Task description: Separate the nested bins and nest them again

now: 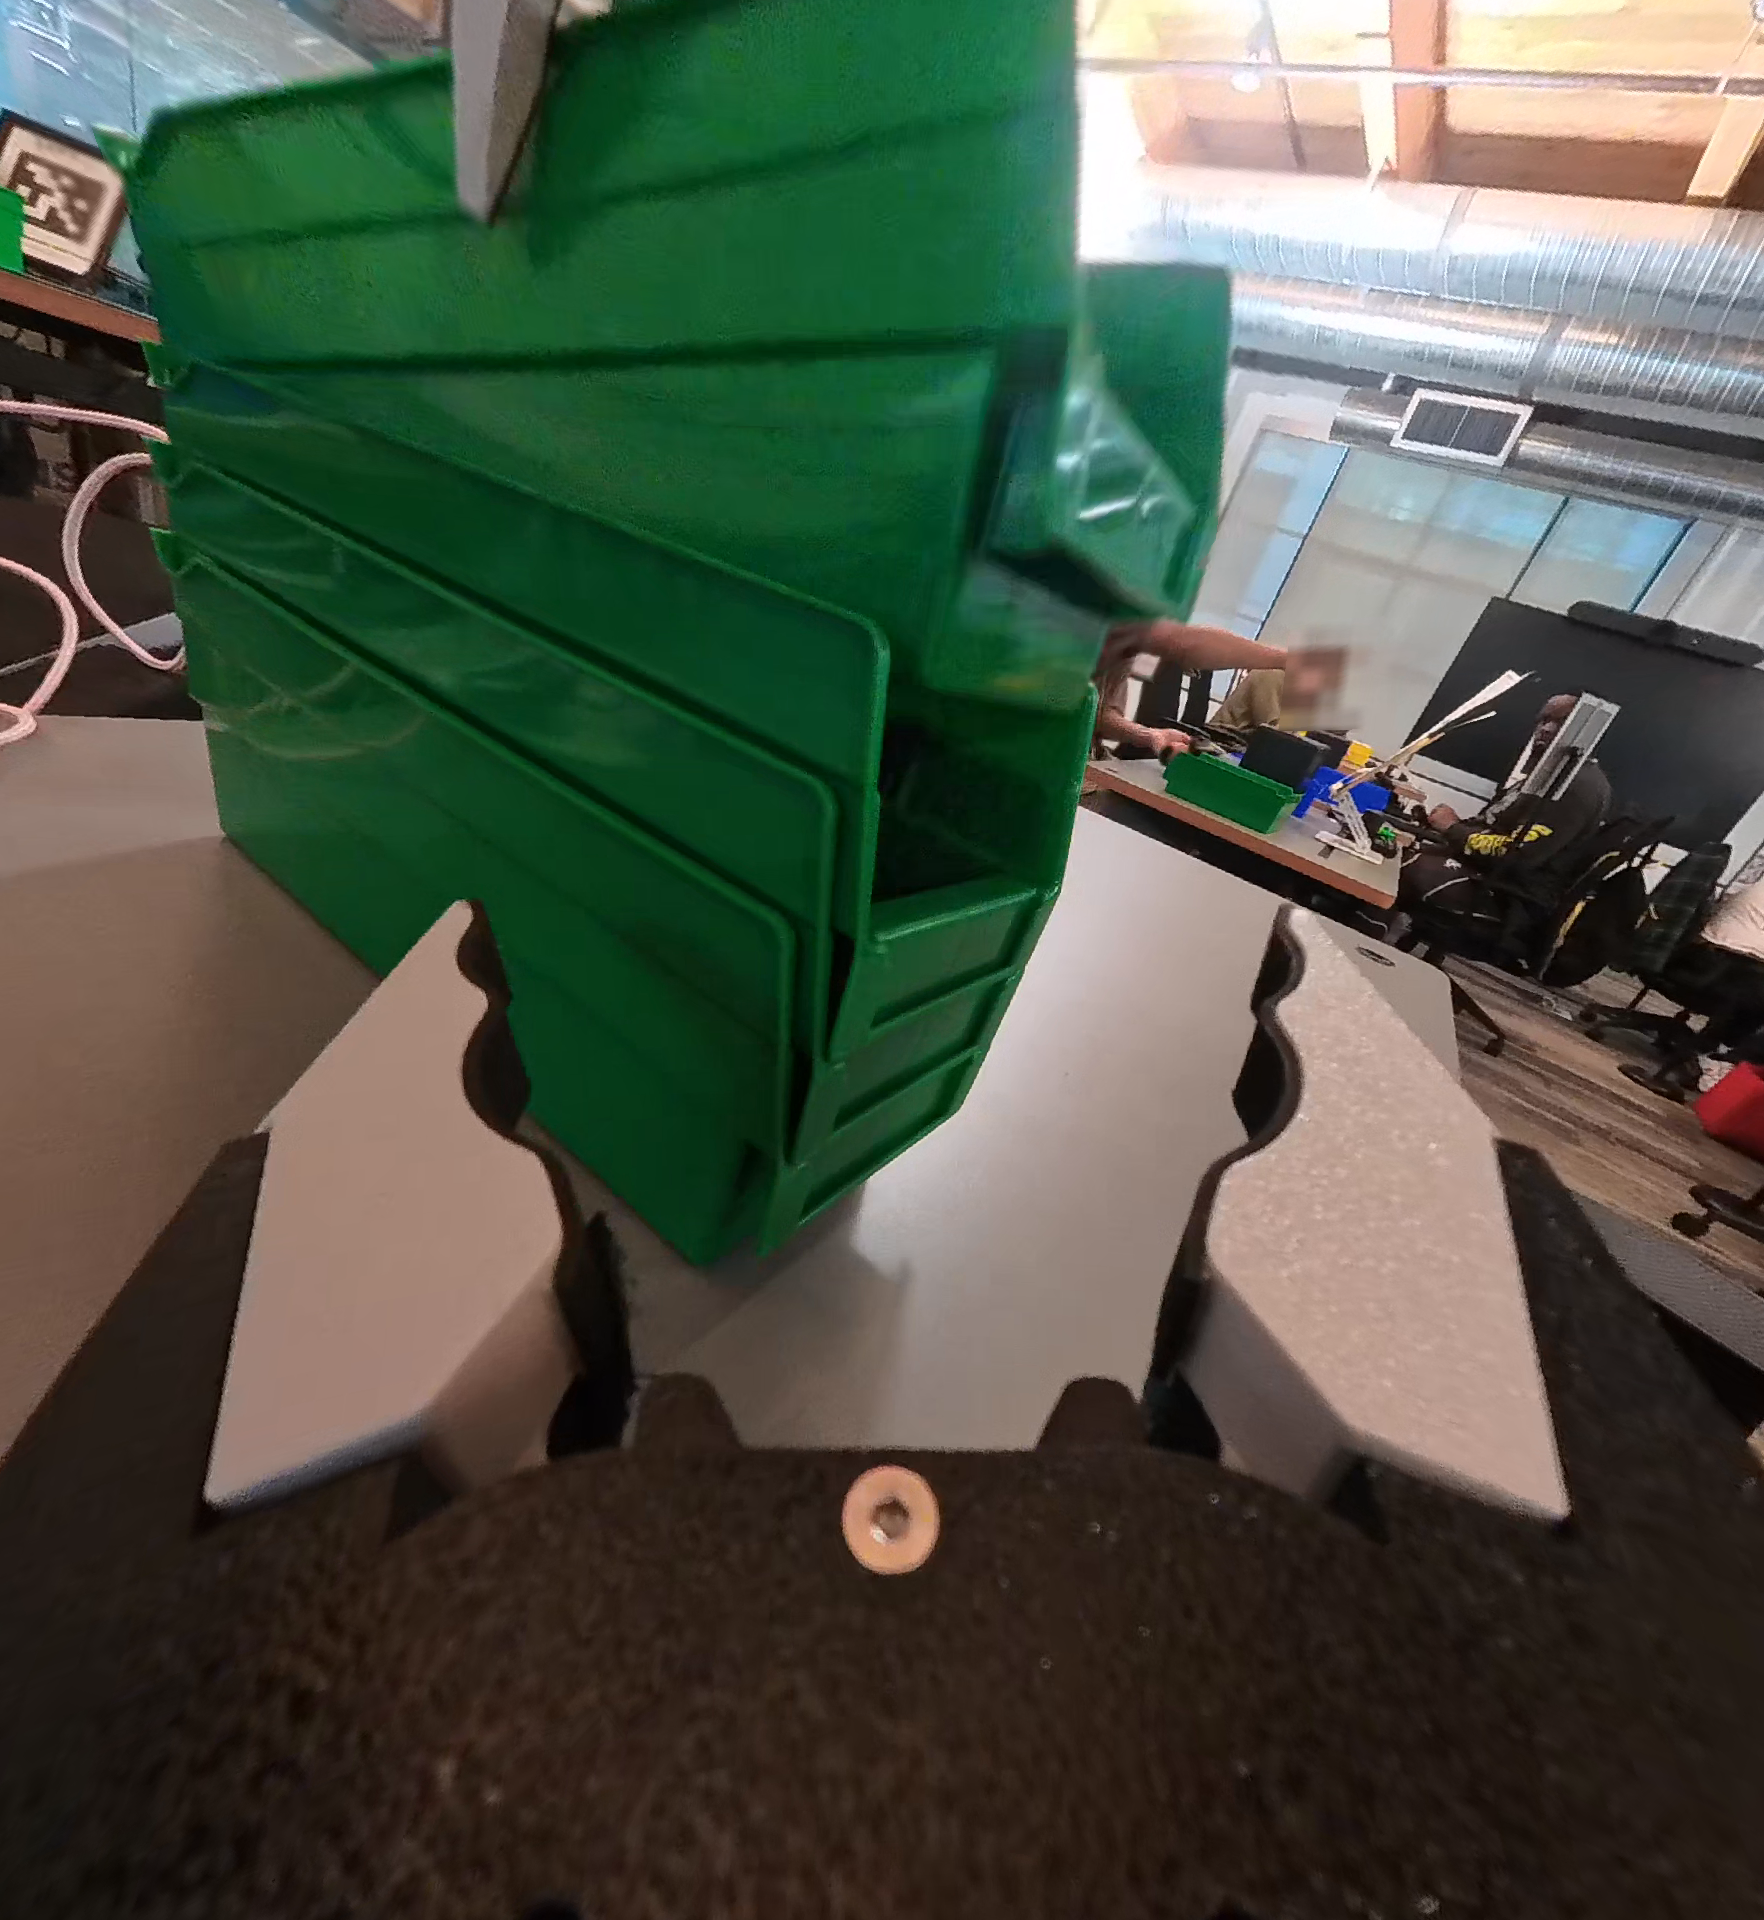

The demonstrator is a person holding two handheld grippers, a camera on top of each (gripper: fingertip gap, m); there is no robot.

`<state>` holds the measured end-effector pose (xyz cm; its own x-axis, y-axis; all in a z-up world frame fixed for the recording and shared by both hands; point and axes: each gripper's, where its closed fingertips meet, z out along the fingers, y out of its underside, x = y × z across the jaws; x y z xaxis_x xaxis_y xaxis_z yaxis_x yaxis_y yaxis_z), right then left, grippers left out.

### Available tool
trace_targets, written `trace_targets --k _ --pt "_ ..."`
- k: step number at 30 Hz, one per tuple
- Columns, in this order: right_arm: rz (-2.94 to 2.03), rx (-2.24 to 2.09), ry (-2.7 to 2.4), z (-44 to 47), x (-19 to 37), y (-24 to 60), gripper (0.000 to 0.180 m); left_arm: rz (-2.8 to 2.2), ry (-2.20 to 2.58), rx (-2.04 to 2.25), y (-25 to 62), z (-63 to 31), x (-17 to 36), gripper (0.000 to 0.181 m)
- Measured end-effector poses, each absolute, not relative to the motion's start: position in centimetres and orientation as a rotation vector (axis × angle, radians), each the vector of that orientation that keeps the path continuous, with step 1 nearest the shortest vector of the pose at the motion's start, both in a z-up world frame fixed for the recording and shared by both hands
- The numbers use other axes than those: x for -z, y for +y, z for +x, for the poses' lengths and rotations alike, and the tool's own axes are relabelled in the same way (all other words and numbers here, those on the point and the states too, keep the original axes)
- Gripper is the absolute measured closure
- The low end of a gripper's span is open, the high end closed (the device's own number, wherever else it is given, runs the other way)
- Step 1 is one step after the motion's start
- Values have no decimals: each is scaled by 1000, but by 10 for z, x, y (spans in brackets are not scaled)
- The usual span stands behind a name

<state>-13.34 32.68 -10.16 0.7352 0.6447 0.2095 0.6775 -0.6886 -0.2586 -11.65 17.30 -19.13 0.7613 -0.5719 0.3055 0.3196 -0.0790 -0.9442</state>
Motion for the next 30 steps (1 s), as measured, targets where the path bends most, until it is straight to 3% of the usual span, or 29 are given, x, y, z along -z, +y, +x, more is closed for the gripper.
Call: trace_targets --k 8,15,19,30 --pt "-2525 39 -962 -102 27 339 83 -1470 205 736 173 -119 191 42" --pt "-2511 -22 -777 9 -10 381 83 -1455 172 734 173 -125 188 42" --pt "-2591 81 -617 118 29 415 83 -1450 153 733 174 -128 188 42" --pt "-2781 206 -390 344 205 434 86 -1420 94 762 175 -138 184 43"
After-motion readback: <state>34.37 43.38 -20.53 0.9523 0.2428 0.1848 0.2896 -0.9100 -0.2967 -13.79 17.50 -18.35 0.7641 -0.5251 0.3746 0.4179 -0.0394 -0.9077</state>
